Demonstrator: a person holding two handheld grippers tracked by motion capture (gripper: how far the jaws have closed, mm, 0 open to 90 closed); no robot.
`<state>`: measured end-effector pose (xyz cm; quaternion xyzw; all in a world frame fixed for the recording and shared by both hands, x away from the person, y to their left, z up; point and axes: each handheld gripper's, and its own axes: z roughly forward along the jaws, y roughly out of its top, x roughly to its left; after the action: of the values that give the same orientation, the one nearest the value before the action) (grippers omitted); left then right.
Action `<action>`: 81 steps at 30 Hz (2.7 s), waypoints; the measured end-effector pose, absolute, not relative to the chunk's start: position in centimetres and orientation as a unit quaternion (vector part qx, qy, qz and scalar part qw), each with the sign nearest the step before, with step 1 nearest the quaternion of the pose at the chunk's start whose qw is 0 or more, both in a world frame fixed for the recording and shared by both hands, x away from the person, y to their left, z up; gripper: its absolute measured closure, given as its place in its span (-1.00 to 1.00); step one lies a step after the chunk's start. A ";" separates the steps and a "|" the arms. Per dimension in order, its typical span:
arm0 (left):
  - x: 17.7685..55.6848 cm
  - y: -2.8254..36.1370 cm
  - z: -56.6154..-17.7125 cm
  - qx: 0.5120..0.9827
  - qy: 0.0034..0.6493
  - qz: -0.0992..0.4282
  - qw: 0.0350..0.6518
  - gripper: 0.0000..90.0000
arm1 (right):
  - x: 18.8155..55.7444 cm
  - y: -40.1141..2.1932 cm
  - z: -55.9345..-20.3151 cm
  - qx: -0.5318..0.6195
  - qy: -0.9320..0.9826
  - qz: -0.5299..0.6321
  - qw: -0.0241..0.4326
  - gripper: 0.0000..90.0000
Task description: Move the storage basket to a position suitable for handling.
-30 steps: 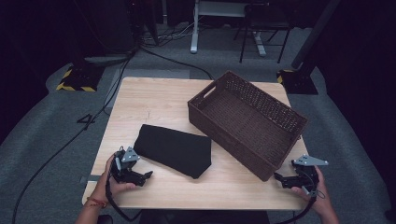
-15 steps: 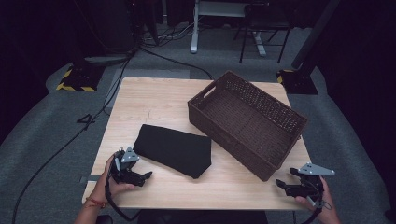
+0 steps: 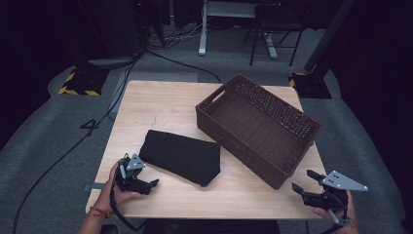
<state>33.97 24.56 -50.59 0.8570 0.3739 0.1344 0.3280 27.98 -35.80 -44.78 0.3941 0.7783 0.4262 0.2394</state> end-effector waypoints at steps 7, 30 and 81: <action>34.0 24.6 -50.6 0.857 0.374 0.134 0.328 -0.98 | 28.9 -36.1 -42.2 0.394 0.759 0.441 0.272 -0.48; 34.0 24.6 -50.6 0.857 0.374 0.134 0.328 -0.98 | 37.0 -34.6 -41.8 0.516 0.730 0.350 0.281 -0.78; 35.7 26.1 -48.8 0.847 0.382 0.171 0.327 -0.66 | 38.4 -26.5 -37.4 0.347 0.794 0.429 0.255 -0.53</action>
<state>35.73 26.09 -48.81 0.8475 0.3815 0.1709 0.3272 38.42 -26.50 -37.40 0.3474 0.7941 0.4286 0.2548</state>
